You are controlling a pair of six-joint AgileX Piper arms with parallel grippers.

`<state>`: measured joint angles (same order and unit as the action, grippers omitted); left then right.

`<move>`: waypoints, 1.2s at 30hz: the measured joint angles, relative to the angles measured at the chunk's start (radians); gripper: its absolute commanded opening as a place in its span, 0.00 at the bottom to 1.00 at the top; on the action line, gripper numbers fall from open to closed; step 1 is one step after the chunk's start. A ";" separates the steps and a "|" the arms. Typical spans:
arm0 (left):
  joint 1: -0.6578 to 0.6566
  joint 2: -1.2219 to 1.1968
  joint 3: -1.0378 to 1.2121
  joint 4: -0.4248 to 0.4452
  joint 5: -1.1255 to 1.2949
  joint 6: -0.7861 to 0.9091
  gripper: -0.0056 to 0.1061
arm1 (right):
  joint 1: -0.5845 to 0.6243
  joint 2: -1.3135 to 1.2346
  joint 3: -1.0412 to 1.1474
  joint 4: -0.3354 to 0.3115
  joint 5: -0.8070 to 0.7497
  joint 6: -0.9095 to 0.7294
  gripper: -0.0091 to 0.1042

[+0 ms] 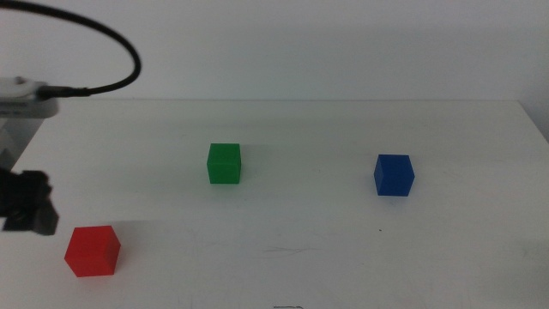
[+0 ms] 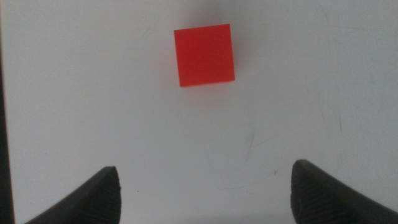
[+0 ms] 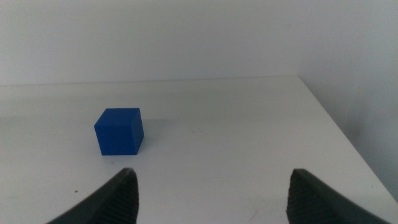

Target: Stack red cubes first, then green, then blue cubes in a specific spot.

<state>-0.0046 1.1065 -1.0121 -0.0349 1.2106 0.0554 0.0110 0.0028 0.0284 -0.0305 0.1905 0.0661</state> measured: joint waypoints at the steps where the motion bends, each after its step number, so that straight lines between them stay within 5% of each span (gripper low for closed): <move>1: 0.000 0.023 -0.009 -0.004 0.000 0.000 0.89 | 0.000 0.000 0.000 0.000 0.000 0.000 0.62; 36: -0.001 0.606 -0.038 -0.045 -0.285 0.018 0.85 | 0.000 0.000 0.000 0.000 0.000 0.000 0.62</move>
<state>-0.0056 1.7129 -1.0501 -0.0798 0.9252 0.0736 0.0110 0.0028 0.0284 -0.0305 0.1905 0.0661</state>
